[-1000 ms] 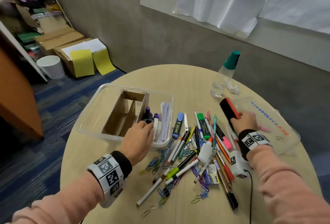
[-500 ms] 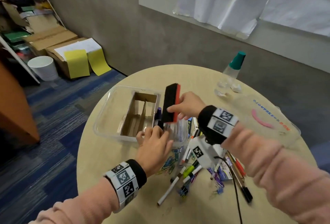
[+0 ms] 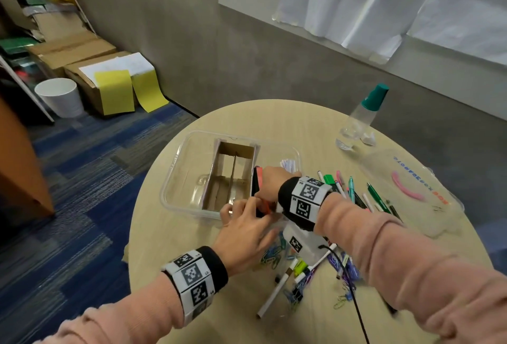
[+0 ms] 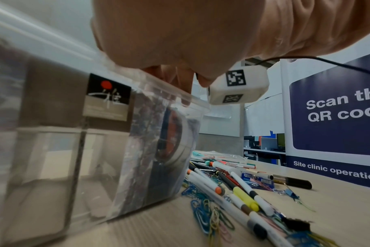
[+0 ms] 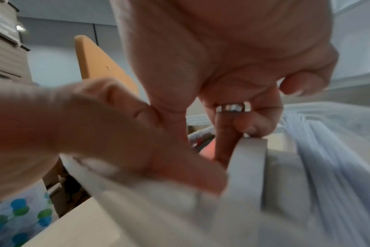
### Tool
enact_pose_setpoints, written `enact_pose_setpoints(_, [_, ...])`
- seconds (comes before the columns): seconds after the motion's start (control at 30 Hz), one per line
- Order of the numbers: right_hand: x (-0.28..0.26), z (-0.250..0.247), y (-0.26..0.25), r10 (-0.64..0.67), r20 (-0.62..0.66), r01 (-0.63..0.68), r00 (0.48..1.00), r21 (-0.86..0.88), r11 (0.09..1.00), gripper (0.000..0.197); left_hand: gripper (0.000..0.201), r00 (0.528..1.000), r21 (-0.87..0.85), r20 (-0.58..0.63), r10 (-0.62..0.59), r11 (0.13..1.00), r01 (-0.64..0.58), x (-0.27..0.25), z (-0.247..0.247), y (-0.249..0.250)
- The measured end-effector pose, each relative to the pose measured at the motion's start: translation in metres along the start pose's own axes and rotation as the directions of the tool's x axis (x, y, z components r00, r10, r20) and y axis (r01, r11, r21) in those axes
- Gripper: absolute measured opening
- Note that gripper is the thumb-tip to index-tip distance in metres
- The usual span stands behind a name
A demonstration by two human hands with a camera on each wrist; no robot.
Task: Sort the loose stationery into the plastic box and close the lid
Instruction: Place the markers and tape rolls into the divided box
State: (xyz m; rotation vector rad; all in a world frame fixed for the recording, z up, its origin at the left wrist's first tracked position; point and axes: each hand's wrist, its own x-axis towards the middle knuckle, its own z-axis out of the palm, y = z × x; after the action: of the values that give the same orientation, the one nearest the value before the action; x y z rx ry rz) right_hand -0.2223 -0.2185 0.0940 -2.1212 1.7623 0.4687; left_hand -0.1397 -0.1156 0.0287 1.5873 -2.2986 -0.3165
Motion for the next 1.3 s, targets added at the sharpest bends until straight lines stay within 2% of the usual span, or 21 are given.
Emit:
enact_pose_setpoints(0.17, [-0.001, 0.007, -0.002, 0.052, -0.045, -0.054, 0.998, -0.048, 0.997, 0.03, 0.038, 1.0, 0.02, -0.008, -0.007, 1.0, 0.008, -0.001, -0.001, -0.006])
enact_pose_setpoints(0.27, [-0.007, 0.013, -0.002, -0.041, -0.137, 0.026, 0.99, -0.114, 0.993, 0.016, 0.036, 0.998, 0.027, -0.038, -0.054, 0.998, 0.055, 0.0, -0.002, -0.007])
enact_pose_setpoints(0.37, [-0.011, 0.011, 0.006, -0.082, -0.194, 0.096, 0.978, 0.064, 0.993, 0.014, 0.037, 0.994, 0.028, -0.013, -0.104, 0.994, 0.105, 0.005, -0.005, -0.008])
enact_pose_setpoints(0.47, [-0.011, -0.001, 0.022, -0.065, -0.207, 0.118, 0.976, 0.253, 0.96, 0.021, 0.047, 0.994, 0.089, 0.086, -0.071, 0.994, 0.063, 0.011, -0.007, -0.01])
enact_pose_setpoints(0.6, [-0.016, -0.003, 0.047, -0.084, -0.159, 0.134, 0.984, 0.337, 0.932, 0.024, 0.055, 0.982, 0.2, 0.184, -0.037, 0.98, -0.001, 0.017, -0.012, -0.008])
enact_pose_setpoints(0.73, [-0.025, 0.01, 0.073, -0.043, -0.218, 0.147, 0.975, 0.486, 0.862, 0.025, 0.059, 0.981, 0.289, 0.179, -0.077, 0.957, 0.022, 0.024, -0.02, 0.0])
enact_pose_setpoints(0.9, [-0.038, 0.028, 0.115, 0.135, -0.284, 0.115, 0.949, 0.712, 0.693, 0.023, 0.054, 0.971, 0.353, 0.199, -0.131, 0.934, 0.053, 0.029, -0.022, 0.012])
enact_pose_setpoints(0.97, [-0.041, 0.038, 0.14, 0.219, -0.26, 0.061, 0.94, 0.764, 0.642, 0.02, 0.053, 0.969, 0.37, 0.205, -0.137, 0.928, 0.053, 0.031, -0.021, 0.015])
enact_pose_setpoints(1.03, [-0.046, 0.052, 0.165, 0.295, -0.213, -0.021, 0.931, 0.777, 0.629, 0.017, 0.052, 0.966, 0.37, 0.221, -0.135, 0.928, 0.045, 0.034, -0.021, 0.015])
enact_pose_setpoints(1.17, [-0.059, 0.085, 0.214, 0.501, -0.174, -0.241, 0.848, 0.714, 0.657, 0.021, 0.052, 0.963, 0.336, 0.227, -0.146, 0.94, 0.064, 0.037, -0.02, 0.013])
enact_pose_setpoints(1.23, [-0.066, 0.098, 0.231, 0.585, -0.152, -0.324, 0.797, 0.709, 0.626, 0.021, 0.051, 0.966, 0.329, 0.211, -0.148, 0.942, 0.072, 0.037, -0.018, 0.014])
enact_pose_setpoints(1.3, [-0.071, 0.109, 0.241, 0.635, -0.143, -0.352, 0.759, 0.73, 0.586, 0.019, 0.049, 0.969, 0.315, 0.195, -0.153, 0.945, 0.086, 0.039, -0.016, 0.014])
